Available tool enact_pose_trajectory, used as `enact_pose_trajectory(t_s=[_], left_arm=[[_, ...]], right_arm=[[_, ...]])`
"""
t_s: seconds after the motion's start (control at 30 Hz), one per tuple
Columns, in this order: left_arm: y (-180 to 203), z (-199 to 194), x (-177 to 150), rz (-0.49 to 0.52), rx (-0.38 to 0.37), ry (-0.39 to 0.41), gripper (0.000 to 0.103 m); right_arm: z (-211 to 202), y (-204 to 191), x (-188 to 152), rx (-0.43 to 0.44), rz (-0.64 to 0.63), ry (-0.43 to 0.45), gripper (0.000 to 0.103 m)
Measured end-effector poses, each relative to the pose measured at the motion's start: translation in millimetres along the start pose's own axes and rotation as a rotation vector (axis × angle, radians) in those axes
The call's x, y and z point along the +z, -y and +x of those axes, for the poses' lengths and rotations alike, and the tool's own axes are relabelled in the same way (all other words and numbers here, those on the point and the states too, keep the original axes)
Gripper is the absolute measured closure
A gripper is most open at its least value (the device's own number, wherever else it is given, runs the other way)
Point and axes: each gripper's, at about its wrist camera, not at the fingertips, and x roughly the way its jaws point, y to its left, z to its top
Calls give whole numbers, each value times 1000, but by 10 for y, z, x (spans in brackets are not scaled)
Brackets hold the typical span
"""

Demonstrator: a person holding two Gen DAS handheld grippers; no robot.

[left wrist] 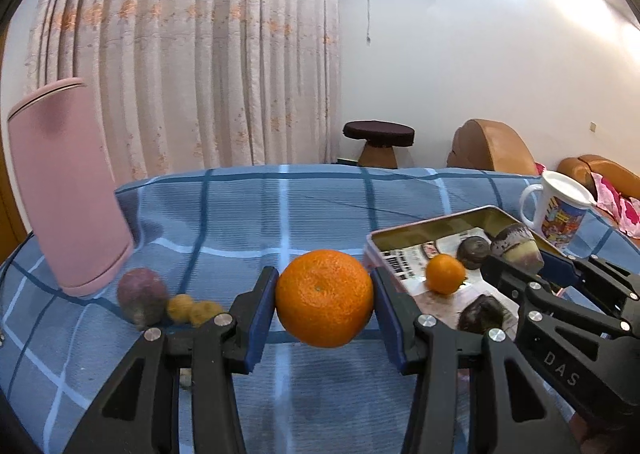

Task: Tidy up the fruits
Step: 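Carry the orange and cake-roll slice into the pink tin and open both tools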

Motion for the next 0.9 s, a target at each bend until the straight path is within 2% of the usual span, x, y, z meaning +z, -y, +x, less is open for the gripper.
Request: enact_pose_trajectory(t_s=[0.63,0.9], left_arm=[[452,273,90,-3,-52,-49,54],[635,420,129,9,-57,-88,54]], right_arm=[[71,465,35,-61,13,-14,64],[214,680,68,-96,47,-58,64]])
